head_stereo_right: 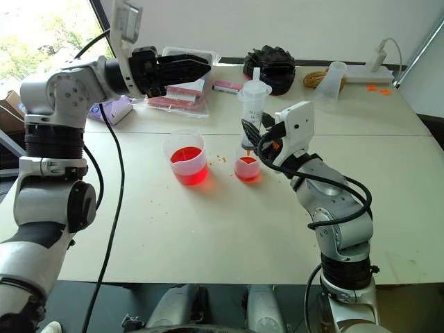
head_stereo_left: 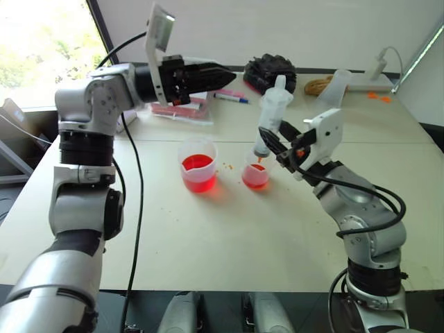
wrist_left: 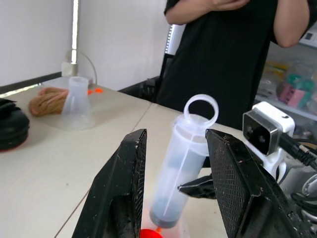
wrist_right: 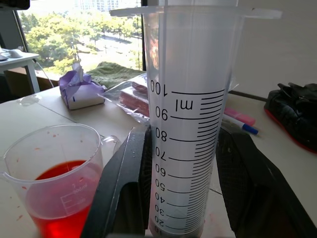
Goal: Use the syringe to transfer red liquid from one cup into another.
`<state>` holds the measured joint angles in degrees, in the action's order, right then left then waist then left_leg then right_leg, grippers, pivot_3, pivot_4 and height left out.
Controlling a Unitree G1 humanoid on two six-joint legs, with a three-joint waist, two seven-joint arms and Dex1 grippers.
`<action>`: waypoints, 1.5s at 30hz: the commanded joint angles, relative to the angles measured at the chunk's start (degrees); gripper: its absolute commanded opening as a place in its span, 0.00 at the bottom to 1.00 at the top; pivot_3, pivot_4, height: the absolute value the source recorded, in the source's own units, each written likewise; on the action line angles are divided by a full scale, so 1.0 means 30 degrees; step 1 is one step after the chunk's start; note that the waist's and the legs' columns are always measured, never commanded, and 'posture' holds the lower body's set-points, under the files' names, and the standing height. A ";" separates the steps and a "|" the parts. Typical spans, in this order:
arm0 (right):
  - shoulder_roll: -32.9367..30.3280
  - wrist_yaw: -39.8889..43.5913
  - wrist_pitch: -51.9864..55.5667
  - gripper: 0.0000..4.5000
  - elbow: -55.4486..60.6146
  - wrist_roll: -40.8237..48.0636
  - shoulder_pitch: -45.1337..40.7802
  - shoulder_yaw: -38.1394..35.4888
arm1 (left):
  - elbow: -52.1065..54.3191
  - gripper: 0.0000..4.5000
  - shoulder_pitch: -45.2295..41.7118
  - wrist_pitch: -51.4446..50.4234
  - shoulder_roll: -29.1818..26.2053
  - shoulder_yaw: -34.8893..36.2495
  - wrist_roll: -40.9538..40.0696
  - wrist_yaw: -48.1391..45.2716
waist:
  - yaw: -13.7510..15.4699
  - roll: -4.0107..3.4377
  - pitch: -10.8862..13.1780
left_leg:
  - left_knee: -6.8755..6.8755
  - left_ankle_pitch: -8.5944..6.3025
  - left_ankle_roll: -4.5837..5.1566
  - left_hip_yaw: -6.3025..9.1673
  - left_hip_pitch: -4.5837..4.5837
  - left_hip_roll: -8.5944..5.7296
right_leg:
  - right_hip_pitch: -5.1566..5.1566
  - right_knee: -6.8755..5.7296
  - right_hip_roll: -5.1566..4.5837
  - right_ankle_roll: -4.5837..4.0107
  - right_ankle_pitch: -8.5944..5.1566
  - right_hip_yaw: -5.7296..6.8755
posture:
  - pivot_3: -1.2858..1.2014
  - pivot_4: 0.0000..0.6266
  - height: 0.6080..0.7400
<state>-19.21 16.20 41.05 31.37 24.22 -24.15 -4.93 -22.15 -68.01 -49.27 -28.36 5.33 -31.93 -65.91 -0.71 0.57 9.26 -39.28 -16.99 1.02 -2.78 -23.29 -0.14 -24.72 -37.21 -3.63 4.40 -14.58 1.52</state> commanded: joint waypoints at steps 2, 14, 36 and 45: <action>-0.0694 -0.0011 0.0867 0.29 0.1050 0.1247 -0.1545 -0.1349 | 0.1574 0.42 0.1078 0.0435 -0.0186 0.0192 -0.0338 0.0253 | 0.0025 0.0001 0.0000 | -0.0001 0.0001 -0.0001 0.0000 -0.0003 -0.0001 | 0.0003 -0.0002 -0.0003 0.0001 0.0001 0.0000 | 0.52 0.24 1.00; -0.6027 -0.0860 1.1306 0.29 -0.5268 0.4685 -0.9564 -0.5663 | 0.4833 0.42 0.4581 0.1916 0.0917 0.0547 -0.0846 0.2544 | -0.0073 -0.0016 0.0005 | 0.0001 -0.0002 0.0002 -0.0011 0.0002 0.0006 | 0.0008 0.0007 -0.0057 -0.0004 0.0001 -0.0003 | 0.52 0.24 1.00; -1.0212 0.1982 1.7150 0.29 -1.9179 0.5648 -1.5773 0.7631 | 0.9798 0.42 0.9109 0.0944 0.0362 0.0460 -0.2850 0.3816 | -0.0020 -0.0028 -0.0002 | 0.0023 -0.0014 0.0023 -0.0044 -0.0009 0.0006 | -0.0020 0.0042 -0.0090 -0.0009 0.0002 -0.0017 | 0.52 0.24 1.00; -0.8196 0.0860 1.7150 0.29 -2.1605 0.5626 -1.4994 0.8824 | 1.1099 0.42 0.9660 0.0166 -0.0945 0.1045 -0.4122 0.4067 | 0.0011 -0.0027 -0.0002 | 0.0017 -0.0016 0.0026 -0.0036 -0.0025 -0.0006 | -0.0019 0.0050 -0.0119 -0.0008 0.0003 0.0002 | 0.52 0.24 1.00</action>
<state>-43.93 19.70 92.14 -32.78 41.63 -68.55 22.21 8.87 -38.42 -48.61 -30.67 6.47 -42.38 -53.92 -0.67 0.49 9.25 -39.22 -17.04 1.09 -2.89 -23.36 -0.16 -24.77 -37.06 -3.99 4.38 -14.58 1.53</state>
